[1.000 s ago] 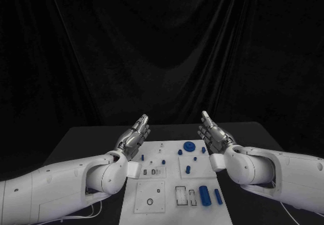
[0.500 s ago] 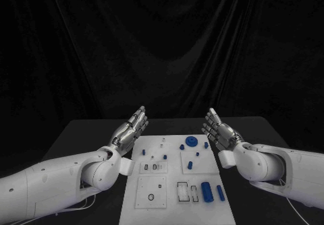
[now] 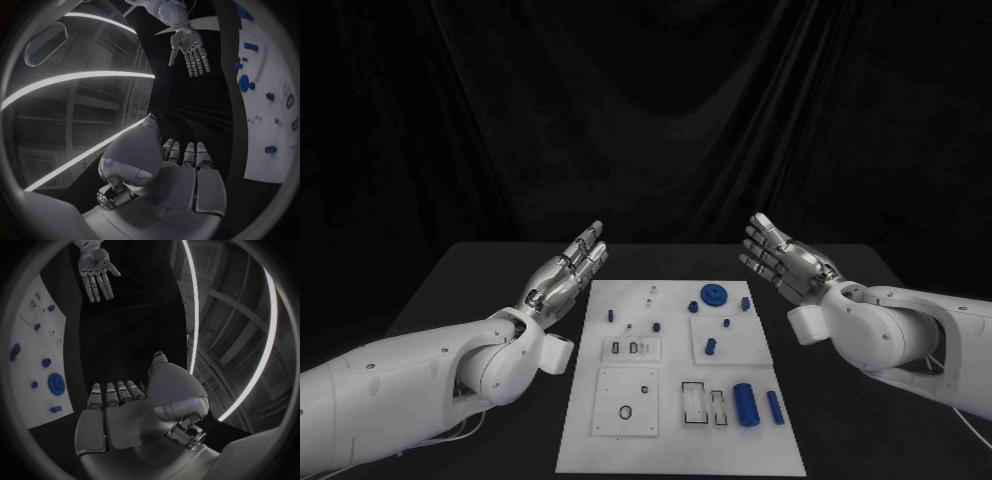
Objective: Assemble the parts on the task board
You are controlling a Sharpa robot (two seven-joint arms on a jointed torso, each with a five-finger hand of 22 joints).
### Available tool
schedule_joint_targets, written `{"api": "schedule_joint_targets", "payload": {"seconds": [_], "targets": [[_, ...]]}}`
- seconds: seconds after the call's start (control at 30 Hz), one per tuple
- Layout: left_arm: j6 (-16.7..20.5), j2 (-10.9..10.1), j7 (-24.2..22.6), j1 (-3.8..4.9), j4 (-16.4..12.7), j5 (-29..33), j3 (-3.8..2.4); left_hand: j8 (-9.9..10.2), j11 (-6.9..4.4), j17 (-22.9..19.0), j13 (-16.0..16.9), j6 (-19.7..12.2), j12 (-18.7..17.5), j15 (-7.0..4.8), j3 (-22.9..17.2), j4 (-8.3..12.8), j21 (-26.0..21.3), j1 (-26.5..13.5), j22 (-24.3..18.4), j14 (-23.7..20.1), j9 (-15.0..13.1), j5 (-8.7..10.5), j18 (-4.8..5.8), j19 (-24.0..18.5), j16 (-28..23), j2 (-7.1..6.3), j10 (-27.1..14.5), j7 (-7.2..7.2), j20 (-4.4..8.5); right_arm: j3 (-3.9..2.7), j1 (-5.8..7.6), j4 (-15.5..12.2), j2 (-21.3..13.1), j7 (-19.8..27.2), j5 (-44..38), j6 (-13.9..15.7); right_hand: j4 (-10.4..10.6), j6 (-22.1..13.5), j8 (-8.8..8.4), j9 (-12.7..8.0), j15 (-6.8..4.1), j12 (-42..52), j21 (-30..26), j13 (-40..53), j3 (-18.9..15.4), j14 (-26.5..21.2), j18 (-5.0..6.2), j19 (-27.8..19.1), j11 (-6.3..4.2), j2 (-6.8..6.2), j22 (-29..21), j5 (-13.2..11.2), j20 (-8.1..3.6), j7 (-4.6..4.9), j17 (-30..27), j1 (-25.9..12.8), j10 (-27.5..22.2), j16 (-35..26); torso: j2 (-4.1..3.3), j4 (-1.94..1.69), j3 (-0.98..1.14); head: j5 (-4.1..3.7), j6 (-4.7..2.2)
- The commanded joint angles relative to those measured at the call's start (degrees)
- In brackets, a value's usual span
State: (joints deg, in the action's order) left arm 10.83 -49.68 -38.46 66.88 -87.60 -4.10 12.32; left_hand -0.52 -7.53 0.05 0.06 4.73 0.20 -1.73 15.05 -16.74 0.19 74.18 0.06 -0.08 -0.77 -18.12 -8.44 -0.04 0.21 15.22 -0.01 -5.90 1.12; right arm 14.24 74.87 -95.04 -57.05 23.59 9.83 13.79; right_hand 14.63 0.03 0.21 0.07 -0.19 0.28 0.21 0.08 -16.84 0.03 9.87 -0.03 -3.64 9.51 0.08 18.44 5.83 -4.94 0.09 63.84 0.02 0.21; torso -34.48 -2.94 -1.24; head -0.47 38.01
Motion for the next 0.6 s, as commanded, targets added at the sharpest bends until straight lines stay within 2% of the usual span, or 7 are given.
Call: {"api": "schedule_joint_targets", "payload": {"seconds": [0.03,0.07,0.1,0.13,0.33,0.43,0.6], "targets": [[2.1,-0.9,-5.1,0.11,-0.4,-7.8,-0.05,-0.3,1.25,-0.1,-0.1,0.3,-0.2,-3.41,-0.6,0.2,-0.2,2.1,-0.1,0.1,-0.1,-2.20,-0.30,0.0,-0.2,-0.26,0.0,0.75,-0.71,-0.04,1.64,0.8,-0.2,-10.9,-22.6,-3.0,-3.1,0.7,0.06,0.2,1.51,-0.3,-0.2,-0.1,2.2,0.0,0.17,0.0,1.64,-0.64,-0.1,7.6,1.61,2.96,-0.1,7.1,0.0,-0.2,-0.68,-0.56,-0.35,-0.16,0.61],[2.3,-1.2,-5.1,0.11,-0.4,-8.3,-0.05,-0.4,1.50,-0.1,-0.1,0.5,-0.2,-3.18,-0.7,0.1,-0.2,2.7,-0.1,0.1,-0.1,-2.63,-0.24,0.0,-0.2,-0.31,0.0,0.91,-0.86,-0.04,2.20,1.1,-0.2,-13.1,-26.2,-3.7,-4.7,1.2,0.21,0.3,1.76,-0.3,-0.2,-0.1,3.1,0.0,0.29,0.0,3.09,-0.80,-0.1,12.4,2.12,3.80,-0.1,9.6,0.0,-0.2,-0.76,-0.59,-0.40,-0.14,0.71],[2.6,-1.4,-5.1,0.11,-0.5,-8.7,-0.05,-0.4,1.56,-0.1,-0.1,0.5,-0.2,-3.08,-0.7,0.1,-0.2,2.8,-0.1,0.1,-0.1,-2.77,-0.21,0.0,-0.2,-0.30,0.0,0.97,-0.92,-0.04,2.89,1.3,-0.2,-16.0,-30.7,-4.7,-4.4,2.5,0.61,0.6,2.89,-0.3,-0.2,-0.1,3.0,0.0,0.32,0.0,4.80,-1.03,-0.1,12.2,3.30,4.60,-0.1,10.3,0.0,-0.2,-0.90,-0.63,-0.47,-0.11,0.88],[2.8,-1.7,-5.1,0.12,-0.6,-9.0,-0.05,-0.4,1.58,-0.1,-0.1,0.5,-0.2,-3.05,-0.7,0.1,-0.2,2.8,-0.1,0.1,-0.1,-2.80,-0.20,0.0,-0.2,-0.30,0.0,0.99,-0.94,-0.04,3.53,1.5,-0.2,-18.8,-35.1,-5.8,-4.6,3.9,0.85,0.8,3.99,-0.3,-0.2,-0.1,3.1,0.0,0.44,0.0,4.19,-1.12,-0.1,12.1,4.93,6.41,-0.1,11.3,0.0,-0.2,-1.13,-0.73,-0.59,-0.12,1.08],[3.3,-2.2,-5.1,0.28,-1.1,-9.8,-0.05,-0.5,2.36,-0.1,-0.1,1.7,-0.2,-1.76,-0.9,0.1,-0.2,4.4,-0.1,0.1,-0.3,-4.41,-0.19,0.0,-0.2,-0.05,0.0,2.06,-2.32,-0.04,6.50,2.2,0.4,-29.2,-53.8,-10.3,-6.4,6.6,0.93,1.1,8.66,-0.1,4.1,0.1,5.2,3.0,0.53,7.2,6.60,-1.63,2.4,5.4,8.90,9.16,0.7,13.8,0.4,0.6,-2.09,-0.97,-1.06,-0.10,1.97],[4.2,-2.4,-5.3,0.45,-1.4,-10.0,-0.05,-0.5,0.50,-0.1,-0.1,2.0,-0.2,-1.69,-1.3,0.0,-0.2,6.6,-0.1,0.1,-0.3,-8.05,-1.01,0.0,-0.2,-0.20,0.0,1.20,-6.53,-0.04,8.00,2.6,1.1,-33.0,-63.2,-12.4,-7.4,7.1,0.92,1.1,9.59,0.0,6.5,0.2,9.2,7.7,0.15,13.9,7.21,-2.92,3.3,2.5,9.13,9.63,1.2,14.0,0.9,1.1,-2.66,-1.15,-1.38,-0.47,2.35],[4.7,-2.4,-5.7,0.85,-1.6,-10.1,-0.05,-0.5,-0.67,-0.1,-0.1,2.2,-0.2,-1.25,-1.3,0.0,-0.2,7.2,-0.1,0.1,-0.3,-8.72,-1.20,0.0,-0.2,-0.21,0.0,0.50,-7.70,-0.04,9.69,2.6,1.9,-35.3,-78.8,-13.4,-10.9,9.4,1.19,1.3,8.40,0.3,6.9,0.5,15.7,15.0,-0.16,19.0,6.73,-4.51,3.0,-0.6,7.71,9.06,2.0,15.2,2.3,1.8,-4.03,-1.46,-1.95,-0.20,2.40]]}}
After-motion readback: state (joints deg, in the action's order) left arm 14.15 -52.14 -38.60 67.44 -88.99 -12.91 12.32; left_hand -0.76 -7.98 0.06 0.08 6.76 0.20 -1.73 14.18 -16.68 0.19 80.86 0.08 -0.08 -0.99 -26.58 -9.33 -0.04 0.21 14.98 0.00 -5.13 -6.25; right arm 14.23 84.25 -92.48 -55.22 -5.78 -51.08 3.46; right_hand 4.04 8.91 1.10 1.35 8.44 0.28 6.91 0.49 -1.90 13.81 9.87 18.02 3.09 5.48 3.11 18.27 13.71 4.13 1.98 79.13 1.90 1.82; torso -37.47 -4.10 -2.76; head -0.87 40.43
